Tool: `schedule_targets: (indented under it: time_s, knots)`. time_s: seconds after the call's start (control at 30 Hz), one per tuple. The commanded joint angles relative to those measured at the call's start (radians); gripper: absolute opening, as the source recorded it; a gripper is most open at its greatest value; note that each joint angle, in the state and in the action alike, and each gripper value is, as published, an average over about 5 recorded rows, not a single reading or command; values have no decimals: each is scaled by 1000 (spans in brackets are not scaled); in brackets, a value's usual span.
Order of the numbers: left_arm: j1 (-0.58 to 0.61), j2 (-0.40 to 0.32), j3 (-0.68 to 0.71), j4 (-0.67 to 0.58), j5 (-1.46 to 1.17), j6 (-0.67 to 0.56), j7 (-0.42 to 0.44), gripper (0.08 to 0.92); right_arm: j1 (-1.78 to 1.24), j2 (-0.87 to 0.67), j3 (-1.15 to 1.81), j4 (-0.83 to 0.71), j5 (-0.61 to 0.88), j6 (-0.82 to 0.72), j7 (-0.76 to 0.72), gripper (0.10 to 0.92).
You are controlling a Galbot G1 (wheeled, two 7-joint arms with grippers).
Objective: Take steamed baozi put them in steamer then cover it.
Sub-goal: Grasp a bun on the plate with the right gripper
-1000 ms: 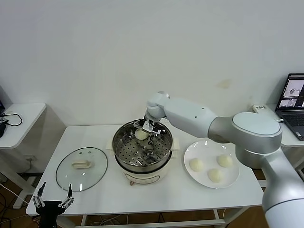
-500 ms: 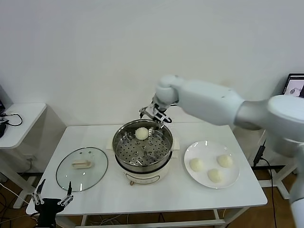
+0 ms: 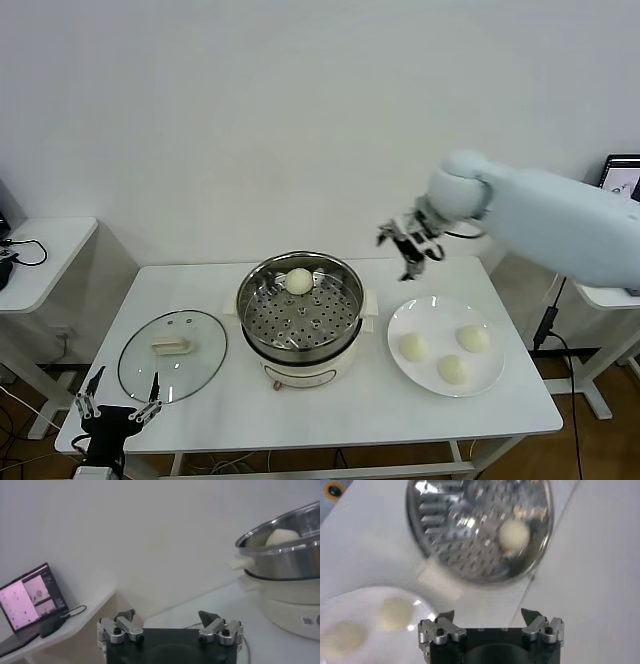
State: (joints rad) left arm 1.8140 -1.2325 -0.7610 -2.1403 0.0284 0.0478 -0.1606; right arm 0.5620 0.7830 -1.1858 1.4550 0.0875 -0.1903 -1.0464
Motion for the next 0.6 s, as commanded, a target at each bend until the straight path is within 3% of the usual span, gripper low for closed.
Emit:
schedule_targets:
  time_s: [0.03,0.6]
  knots:
    - [-29,5,7,1,-16,23,5,823,-181,-289,79,123,-85,-76,-22,823]
    - [-43,-15,2,-6,-11,51,10,823,-562,-80,313,-83,-203,-58,-6,823]
